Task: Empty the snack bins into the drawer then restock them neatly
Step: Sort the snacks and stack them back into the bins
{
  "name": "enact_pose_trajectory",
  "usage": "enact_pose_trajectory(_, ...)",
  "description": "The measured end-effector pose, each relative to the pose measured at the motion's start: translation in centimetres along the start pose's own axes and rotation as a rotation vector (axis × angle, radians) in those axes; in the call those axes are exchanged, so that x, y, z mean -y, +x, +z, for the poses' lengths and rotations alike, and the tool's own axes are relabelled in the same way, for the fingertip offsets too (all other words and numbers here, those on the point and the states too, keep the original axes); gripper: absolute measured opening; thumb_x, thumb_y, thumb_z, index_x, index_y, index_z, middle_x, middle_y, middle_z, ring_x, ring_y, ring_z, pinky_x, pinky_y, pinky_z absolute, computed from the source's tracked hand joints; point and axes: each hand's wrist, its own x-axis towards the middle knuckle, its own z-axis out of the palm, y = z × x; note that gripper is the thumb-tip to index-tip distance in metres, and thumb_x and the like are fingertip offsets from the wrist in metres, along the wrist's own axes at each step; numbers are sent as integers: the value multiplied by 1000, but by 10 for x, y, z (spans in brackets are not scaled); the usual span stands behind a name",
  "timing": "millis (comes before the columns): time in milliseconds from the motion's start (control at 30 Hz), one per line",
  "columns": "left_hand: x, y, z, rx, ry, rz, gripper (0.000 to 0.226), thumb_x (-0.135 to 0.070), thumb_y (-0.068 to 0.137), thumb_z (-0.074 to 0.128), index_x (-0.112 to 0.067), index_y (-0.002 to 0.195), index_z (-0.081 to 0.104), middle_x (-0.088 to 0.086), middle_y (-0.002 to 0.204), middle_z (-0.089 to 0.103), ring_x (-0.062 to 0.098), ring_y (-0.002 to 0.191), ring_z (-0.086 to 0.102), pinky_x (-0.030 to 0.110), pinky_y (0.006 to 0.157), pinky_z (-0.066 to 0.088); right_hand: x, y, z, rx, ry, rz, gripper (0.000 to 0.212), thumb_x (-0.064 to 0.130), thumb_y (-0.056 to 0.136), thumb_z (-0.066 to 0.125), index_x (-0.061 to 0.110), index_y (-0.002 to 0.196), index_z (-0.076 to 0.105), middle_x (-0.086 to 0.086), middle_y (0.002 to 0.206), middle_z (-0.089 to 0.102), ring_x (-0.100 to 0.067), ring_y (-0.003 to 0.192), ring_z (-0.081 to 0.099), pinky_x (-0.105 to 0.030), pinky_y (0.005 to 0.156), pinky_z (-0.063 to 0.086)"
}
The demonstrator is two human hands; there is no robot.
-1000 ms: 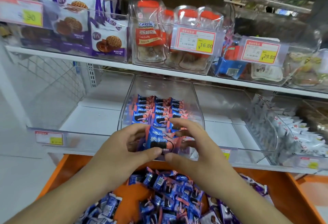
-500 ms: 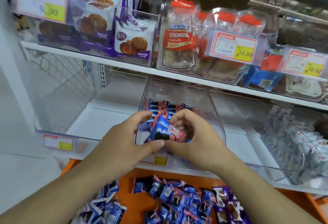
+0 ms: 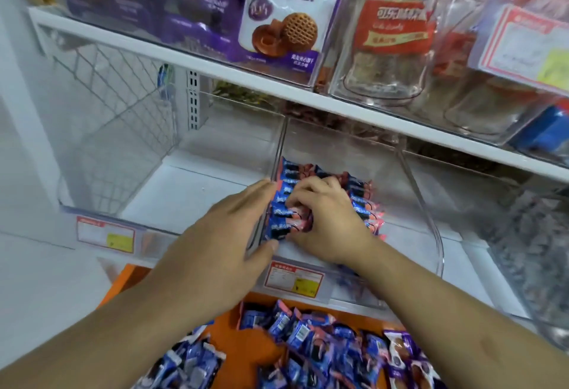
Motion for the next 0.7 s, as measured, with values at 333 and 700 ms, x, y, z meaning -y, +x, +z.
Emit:
enact_pose_trajectory(333, -5, -2, -7, 40, -11, -4, 82, -50, 100, 57, -44, 164, 6, -28, 169, 4, -5, 154, 9, 23, 125, 13, 1, -13, -10, 57, 79, 132, 65, 53, 73, 90, 37, 131, 67, 14, 134, 51, -17, 125, 34, -37, 111, 33)
enact_pose_trajectory(700, -45, -43, -18, 165, -62, 94, 53, -55, 95, 63, -47, 145, 49, -31, 136, 53, -18, 116, 46, 5, 89, 34, 37, -121, -84, -78, 406, 120, 30, 35, 87, 83, 34, 116, 74, 17, 112, 68, -6, 108, 62, -19, 91, 47)
